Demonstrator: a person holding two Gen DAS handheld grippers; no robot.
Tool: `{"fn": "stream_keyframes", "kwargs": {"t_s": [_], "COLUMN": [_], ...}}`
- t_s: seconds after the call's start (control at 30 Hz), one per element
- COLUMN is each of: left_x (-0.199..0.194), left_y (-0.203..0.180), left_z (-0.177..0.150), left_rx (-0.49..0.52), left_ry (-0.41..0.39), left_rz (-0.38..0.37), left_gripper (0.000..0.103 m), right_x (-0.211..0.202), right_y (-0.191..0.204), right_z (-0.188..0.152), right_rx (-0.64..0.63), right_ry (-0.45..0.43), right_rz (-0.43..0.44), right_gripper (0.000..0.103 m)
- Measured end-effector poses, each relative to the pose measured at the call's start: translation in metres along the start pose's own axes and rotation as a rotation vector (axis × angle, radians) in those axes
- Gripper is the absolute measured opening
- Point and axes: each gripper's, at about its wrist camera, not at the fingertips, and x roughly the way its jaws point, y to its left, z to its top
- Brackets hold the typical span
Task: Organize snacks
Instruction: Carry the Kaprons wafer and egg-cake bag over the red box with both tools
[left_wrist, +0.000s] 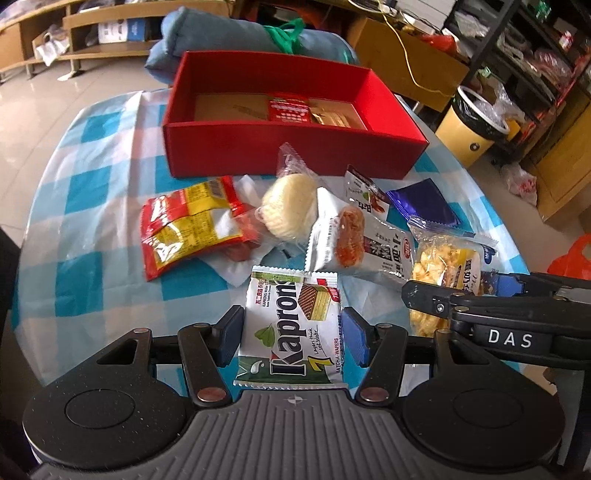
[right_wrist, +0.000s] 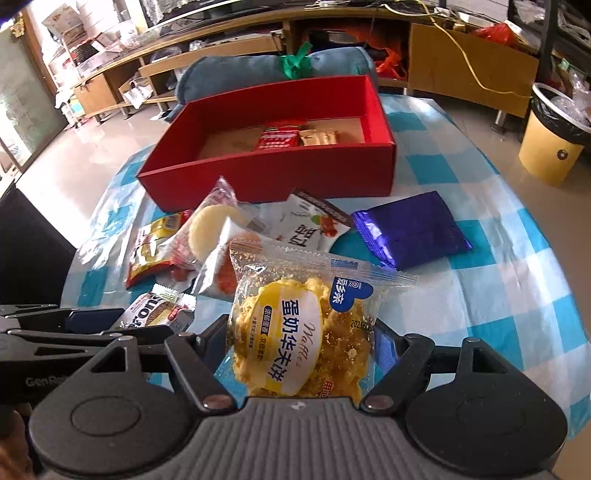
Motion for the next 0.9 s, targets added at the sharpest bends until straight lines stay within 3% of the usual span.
{"fn": "stream_keyframes", "kwargs": {"t_s": [0.3,0.9], "left_x": [-0.011,-0.008], "left_y": [0.009,-0.007], "left_z": [0.013,0.091], "left_rx": [-0.049,-0.025], "left_ry": [-0.044,-0.185], "left_rz": [-0.002,0.05], "left_gripper": [0.064,0.064], "right_x": [-0.001,0.001], "right_y": [0.007,-0.007], "right_z": [0.009,0.093], "right_rx": [-0.024,-0.017], "right_ry": [-0.019,-0.135], "right_rz": [0.018,-0.003], "right_gripper": [0.071,0.071]}}
